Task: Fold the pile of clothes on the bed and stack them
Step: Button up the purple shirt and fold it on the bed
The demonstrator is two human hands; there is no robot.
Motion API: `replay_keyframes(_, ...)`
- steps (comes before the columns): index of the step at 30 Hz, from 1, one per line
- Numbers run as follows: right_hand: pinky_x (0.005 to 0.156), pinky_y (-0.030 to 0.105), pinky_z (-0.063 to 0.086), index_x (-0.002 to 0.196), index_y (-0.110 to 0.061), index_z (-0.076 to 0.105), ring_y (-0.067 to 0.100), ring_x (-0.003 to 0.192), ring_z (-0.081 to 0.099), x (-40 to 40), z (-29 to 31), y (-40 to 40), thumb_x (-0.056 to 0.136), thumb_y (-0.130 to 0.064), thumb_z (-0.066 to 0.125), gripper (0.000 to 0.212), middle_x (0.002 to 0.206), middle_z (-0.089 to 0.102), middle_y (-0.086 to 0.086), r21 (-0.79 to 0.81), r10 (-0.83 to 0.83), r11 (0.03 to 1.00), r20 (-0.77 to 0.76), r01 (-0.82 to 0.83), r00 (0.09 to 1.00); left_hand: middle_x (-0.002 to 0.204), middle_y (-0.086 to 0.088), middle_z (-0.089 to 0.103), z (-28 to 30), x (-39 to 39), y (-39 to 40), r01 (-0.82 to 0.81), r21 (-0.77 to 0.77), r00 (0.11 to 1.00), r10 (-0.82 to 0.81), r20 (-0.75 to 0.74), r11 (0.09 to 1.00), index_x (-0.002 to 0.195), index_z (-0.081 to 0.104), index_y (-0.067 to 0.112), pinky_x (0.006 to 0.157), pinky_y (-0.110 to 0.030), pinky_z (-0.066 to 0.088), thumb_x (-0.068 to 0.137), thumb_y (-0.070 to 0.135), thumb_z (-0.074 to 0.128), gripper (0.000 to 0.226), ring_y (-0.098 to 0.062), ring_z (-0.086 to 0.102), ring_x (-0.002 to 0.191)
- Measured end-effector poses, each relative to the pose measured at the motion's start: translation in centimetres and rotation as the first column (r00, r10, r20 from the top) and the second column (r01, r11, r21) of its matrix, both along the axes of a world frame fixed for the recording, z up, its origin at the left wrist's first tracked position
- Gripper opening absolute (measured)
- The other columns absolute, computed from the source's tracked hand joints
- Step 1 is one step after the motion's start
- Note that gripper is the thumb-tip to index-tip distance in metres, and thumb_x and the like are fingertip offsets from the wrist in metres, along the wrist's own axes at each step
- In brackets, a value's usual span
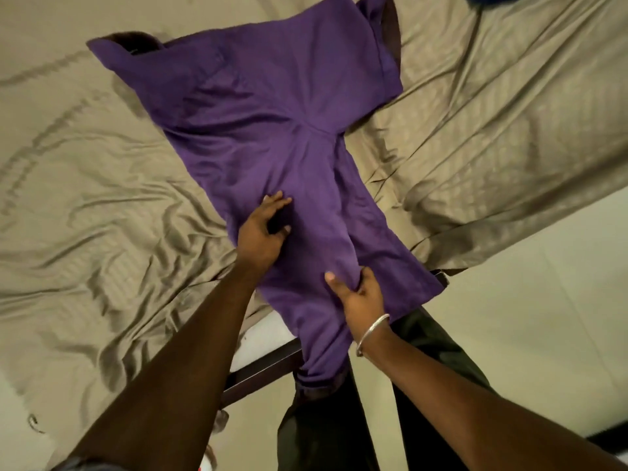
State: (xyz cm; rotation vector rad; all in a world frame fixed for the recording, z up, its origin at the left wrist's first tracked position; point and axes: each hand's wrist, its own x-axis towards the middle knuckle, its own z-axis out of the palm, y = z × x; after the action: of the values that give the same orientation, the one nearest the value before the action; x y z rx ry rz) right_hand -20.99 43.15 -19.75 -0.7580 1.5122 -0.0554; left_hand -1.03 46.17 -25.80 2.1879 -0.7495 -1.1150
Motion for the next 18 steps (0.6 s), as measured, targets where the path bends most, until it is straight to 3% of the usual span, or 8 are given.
replay_keyframes(3,0.074,0.038,0.057,0.074,-0.018,0.064,0.014,0.068,0.061,-2.9,-0.1,-1.1,0.075,-0.017,0.084,0.02,0.071,0.068,-0.006,-0.221,0.108,0.967,-0.081,-0.124,0.991,0.146,0.014,0.041,-0.3,-0.5,-0.1,0.015,0.019,0.997,-0.017,0.077,1.0,0.139,0.053,0.023,0.104,0.003,0.013,0.084,-0.001,0.068,0.062,-0.001,0.025,0.14)
replay_keyframes(6,0.069,0.021,0.048,0.073,-0.019,0.057,0.007,0.066,0.051,-4.9,1.1,-2.6,0.085,-0.018,0.075,0.021,0.067,0.058,-0.013,-0.434,0.069,0.9,0.082,-0.026,0.994,0.15,0.009,0.042,-0.3,-0.9,0.0,0.029,-0.003,0.995,-0.029,0.095,1.0,0.14,0.052,0.022,0.106,0.002,0.013,0.087,0.004,0.067,0.058,-0.002,0.024,0.141)
replay_keyframes(9,0.082,0.019,0.049,0.09,-0.026,0.06,0.007,0.084,0.063,-5.4,0.6,-3.6,0.087,-0.024,0.073,0.014,0.086,0.068,-0.017,-0.364,0.106,0.928,0.049,-0.081,0.993,0.144,-0.004,0.052,0.6,-2.3,0.9,-0.004,-0.057,0.959,0.02,0.283,0.998,0.135,0.057,0.015,0.116,-0.025,0.028,0.091,0.011,0.061,0.045,-0.022,0.039,0.139)
replay_keyframes(11,0.085,0.024,0.05,0.098,-0.025,0.059,0.015,0.093,0.066,-5.8,-0.1,-4.4,0.084,-0.024,0.077,0.023,0.091,0.069,-0.013,-0.298,0.169,0.936,-0.083,-0.187,0.982,0.129,-0.013,0.059,1.6,-4.3,2.1,-0.127,-0.069,0.861,0.144,0.488,0.99,0.128,0.059,0.01,0.106,-0.038,0.038,0.091,0.015,0.06,0.038,-0.031,0.051,0.12)
replay_keyframes(13,0.081,0.024,0.046,0.108,-0.016,0.062,0.023,0.093,0.065,-6.6,-0.1,-5.4,0.083,-0.027,0.078,0.032,0.095,0.069,-0.004,-0.307,0.278,0.879,-0.288,-0.364,0.916,0.117,-0.019,0.056,2.6,-7.0,3.8,-0.356,-0.059,0.773,0.329,0.542,0.933,0.123,0.057,0.005,0.098,-0.043,0.039,0.089,0.022,0.063,0.039,-0.036,0.051,0.108)
replay_keyframes(15,0.078,0.026,0.044,0.11,-0.011,0.065,0.021,0.086,0.062,-7.9,-0.3,-6.3,0.081,-0.029,0.079,0.037,0.094,0.069,0.002,-0.297,0.43,0.763,-0.428,-0.573,0.795,0.113,-0.023,0.055,3.0,-9.8,5.3,-0.584,0.037,0.744,0.516,0.425,0.811,0.116,0.054,-0.002,0.096,-0.045,0.04,0.084,0.041,0.066,0.056,-0.04,0.052,0.105)
replay_keyframes(17,0.076,0.03,0.046,0.096,-0.013,0.067,0.02,0.077,0.059,-8.8,-0.1,-6.8,0.081,-0.025,0.08,0.023,0.085,0.068,0.002,-0.29,0.53,0.734,-0.32,-0.614,0.785,0.107,-0.022,0.06,3.1,-12.3,6.3,-0.715,0.16,0.699,0.694,0.173,0.681,0.112,0.053,-0.002,0.093,-0.047,0.045,0.077,0.055,0.066,0.068,-0.037,0.057,0.099)
replay_keyframes(18,0.079,0.032,0.048,0.094,-0.014,0.065,0.017,0.079,0.061,-8.9,0.3,-6.9,0.083,-0.021,0.078,0.019,0.087,0.068,0.0,-0.282,0.503,0.794,-0.192,-0.538,0.843,0.105,-0.018,0.062,3.4,-13.3,6.5,-0.749,0.206,0.652,0.756,0.056,0.63,0.111,0.054,0.002,0.092,-0.046,0.047,0.077,0.054,0.069,0.065,-0.032,0.06,0.096)
